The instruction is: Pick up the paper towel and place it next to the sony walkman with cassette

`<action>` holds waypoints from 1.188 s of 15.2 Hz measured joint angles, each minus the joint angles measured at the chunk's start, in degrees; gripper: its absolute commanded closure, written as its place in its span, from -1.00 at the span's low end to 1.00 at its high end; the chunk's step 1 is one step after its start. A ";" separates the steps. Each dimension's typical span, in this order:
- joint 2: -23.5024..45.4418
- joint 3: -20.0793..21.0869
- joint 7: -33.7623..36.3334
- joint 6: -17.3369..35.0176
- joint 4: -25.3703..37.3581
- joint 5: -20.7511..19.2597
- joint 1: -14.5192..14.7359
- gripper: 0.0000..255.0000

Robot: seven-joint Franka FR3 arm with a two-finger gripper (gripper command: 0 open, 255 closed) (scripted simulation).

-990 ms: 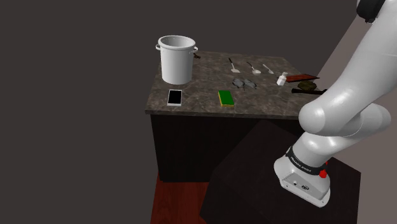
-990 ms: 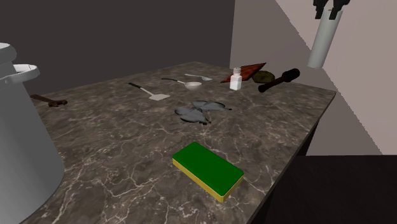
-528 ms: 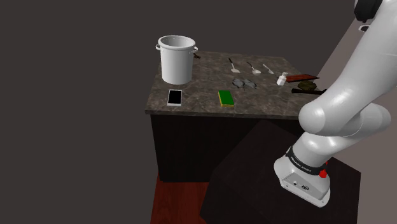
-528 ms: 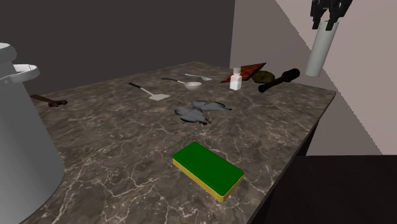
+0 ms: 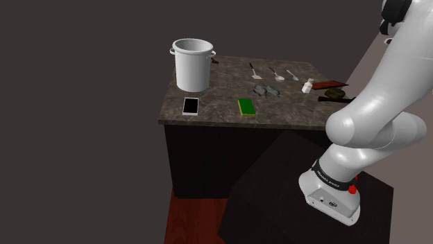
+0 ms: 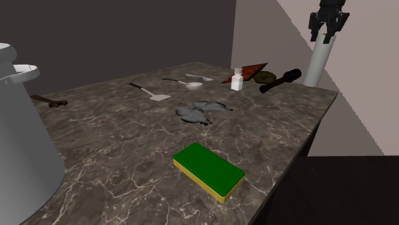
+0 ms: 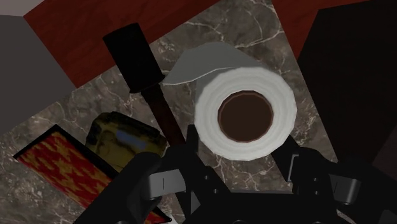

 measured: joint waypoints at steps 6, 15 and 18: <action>0.41 0.18 -0.21 1.06 -0.78 0.42 -0.07 1.00; -0.32 -0.02 0.30 0.32 -0.47 -0.23 0.30 -1.00; -2.15 -0.70 1.31 -3.73 2.49 -2.01 0.79 -1.00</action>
